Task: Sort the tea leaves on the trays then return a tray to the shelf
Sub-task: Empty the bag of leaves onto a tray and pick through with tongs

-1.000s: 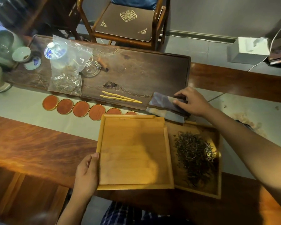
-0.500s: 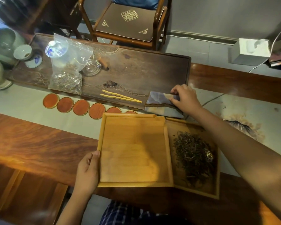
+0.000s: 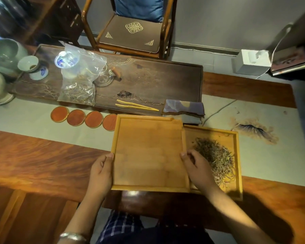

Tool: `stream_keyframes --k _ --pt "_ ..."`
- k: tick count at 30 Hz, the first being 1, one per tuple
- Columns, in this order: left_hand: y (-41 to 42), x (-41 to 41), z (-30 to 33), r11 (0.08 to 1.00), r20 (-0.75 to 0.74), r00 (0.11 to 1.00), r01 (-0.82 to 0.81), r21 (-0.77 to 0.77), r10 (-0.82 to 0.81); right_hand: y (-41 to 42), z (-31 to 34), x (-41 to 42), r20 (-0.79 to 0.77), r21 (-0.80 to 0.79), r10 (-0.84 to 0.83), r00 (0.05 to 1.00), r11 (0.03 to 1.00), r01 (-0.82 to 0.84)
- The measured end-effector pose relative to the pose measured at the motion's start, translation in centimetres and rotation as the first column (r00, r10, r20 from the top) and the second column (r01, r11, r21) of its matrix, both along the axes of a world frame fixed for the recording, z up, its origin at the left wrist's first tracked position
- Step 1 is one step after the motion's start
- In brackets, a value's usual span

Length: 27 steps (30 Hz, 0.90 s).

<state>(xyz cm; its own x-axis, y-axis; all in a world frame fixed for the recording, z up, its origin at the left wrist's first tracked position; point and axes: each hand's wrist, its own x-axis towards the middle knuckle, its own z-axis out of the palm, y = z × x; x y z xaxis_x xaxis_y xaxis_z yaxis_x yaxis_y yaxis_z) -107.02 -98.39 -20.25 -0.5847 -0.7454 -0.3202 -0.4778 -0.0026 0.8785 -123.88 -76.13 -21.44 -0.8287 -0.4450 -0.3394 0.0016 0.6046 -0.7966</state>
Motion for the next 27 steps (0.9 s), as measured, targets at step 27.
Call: stream_keyframes --k 27 --pt "-14.5 9.9 -5.8 0.889 0.256 0.868 0.454 -0.063 -0.425 -10.7 -3.7 15.2 -0.247 0.362 -0.092 0.965 0.915 0.180"
